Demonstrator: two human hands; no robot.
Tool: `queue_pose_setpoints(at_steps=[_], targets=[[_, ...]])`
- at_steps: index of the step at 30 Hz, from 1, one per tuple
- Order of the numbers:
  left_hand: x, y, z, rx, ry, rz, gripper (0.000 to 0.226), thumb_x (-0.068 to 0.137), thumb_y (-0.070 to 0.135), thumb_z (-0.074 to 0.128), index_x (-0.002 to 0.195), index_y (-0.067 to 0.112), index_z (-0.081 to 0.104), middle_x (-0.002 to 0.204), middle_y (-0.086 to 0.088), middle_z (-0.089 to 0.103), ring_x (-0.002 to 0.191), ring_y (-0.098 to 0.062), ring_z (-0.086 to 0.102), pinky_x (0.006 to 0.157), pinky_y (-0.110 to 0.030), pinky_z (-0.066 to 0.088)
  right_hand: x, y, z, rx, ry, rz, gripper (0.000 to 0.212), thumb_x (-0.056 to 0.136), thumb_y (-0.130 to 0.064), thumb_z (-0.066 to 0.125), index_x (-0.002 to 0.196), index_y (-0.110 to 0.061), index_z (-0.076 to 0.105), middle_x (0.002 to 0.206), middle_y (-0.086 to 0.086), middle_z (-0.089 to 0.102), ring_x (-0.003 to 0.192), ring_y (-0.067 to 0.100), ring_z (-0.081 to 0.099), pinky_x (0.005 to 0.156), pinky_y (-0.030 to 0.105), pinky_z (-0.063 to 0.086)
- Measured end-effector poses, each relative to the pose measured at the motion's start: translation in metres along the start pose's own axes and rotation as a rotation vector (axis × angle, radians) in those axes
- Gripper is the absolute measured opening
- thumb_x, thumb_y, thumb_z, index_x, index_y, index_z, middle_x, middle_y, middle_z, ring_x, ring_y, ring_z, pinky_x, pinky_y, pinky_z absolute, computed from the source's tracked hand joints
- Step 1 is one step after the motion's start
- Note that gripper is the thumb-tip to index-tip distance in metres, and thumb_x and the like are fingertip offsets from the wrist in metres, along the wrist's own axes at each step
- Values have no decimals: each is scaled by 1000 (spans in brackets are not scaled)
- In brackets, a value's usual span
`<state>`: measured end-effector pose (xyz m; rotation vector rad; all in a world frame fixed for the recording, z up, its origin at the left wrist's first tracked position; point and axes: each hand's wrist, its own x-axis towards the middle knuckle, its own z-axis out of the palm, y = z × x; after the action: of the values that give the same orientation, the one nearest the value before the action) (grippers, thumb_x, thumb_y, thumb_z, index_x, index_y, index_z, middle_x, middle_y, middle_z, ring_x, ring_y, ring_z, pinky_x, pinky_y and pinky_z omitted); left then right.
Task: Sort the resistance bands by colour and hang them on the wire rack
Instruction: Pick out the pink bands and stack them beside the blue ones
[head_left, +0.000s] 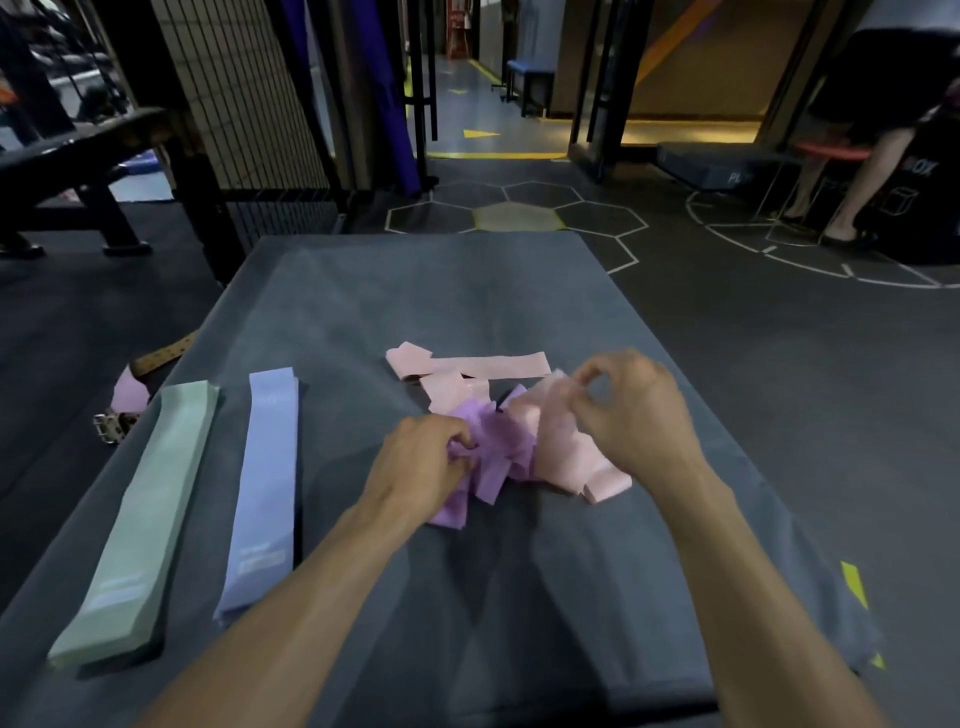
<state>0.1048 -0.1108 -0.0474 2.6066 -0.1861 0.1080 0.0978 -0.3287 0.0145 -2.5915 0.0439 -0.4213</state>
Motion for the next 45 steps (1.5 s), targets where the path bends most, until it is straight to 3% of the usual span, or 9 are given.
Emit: queue_pose_setpoints(at_steps=[6,10,15,20,22,28,31,34,45], targets=[[2,33,8,-307,-24,90,7,85,20,77,88,26,76,80,12,71,71,0,61,64,-3,38,-6,-37,-30,508,311,-132,18,95,-33,65,84,-19,64,75,-11,65,69,7,63,64,21,47],[0,50,14,-503,-85,124,19,86,21,77,97,35,71,89,19,70,81,5,65,79,-9,47,-6,-49,-40,692,425,-183,18,97,-27,64,87,-12,62,72,-8,59,64,2,53,62,18,42],[-5,45,7,-332,-266,276,36,89,20,74,123,27,67,119,3,66,106,-16,60,91,-20,45,-9,-59,-51,859,453,-240,9,96,-22,67,87,-24,66,79,10,64,68,14,55,61,28,46],[-6,27,-18,-279,-450,293,42,92,30,72,130,42,61,132,17,57,119,-3,51,100,-15,40,-12,-73,-62,1074,416,-242,8,94,-24,70,86,-22,71,81,21,64,70,43,58,64,55,54],[-9,19,-25,-233,-479,315,36,93,26,70,125,41,65,131,18,59,118,-2,54,102,-19,42,-14,-80,-66,1156,370,-223,8,93,-22,71,88,-17,71,83,20,64,70,36,57,66,54,52],[-14,7,-53,-477,-202,199,42,92,-1,61,88,37,79,102,16,75,96,-11,69,88,-32,54,-17,-96,-65,1349,172,-109,14,86,-29,73,86,-15,71,89,11,66,81,20,57,73,34,46],[-17,17,-79,-917,98,191,22,99,5,56,99,19,74,88,5,76,80,-16,68,76,-27,54,-20,-102,-44,1289,-63,-39,10,88,-23,72,85,-14,72,79,-1,67,71,11,58,63,26,47],[-24,22,-102,-1224,164,167,31,101,32,54,106,9,73,93,-14,74,78,-25,67,68,-30,53,-24,-107,-22,1205,-172,-39,12,87,-16,75,90,-5,75,79,5,75,68,14,67,58,26,53],[-23,3,-115,-1035,172,152,10,92,16,65,91,10,73,79,-4,72,69,-14,62,64,-23,53,-25,-107,6,1028,-300,-80,30,83,-36,79,89,-7,76,82,18,74,72,27,68,66,39,48]])
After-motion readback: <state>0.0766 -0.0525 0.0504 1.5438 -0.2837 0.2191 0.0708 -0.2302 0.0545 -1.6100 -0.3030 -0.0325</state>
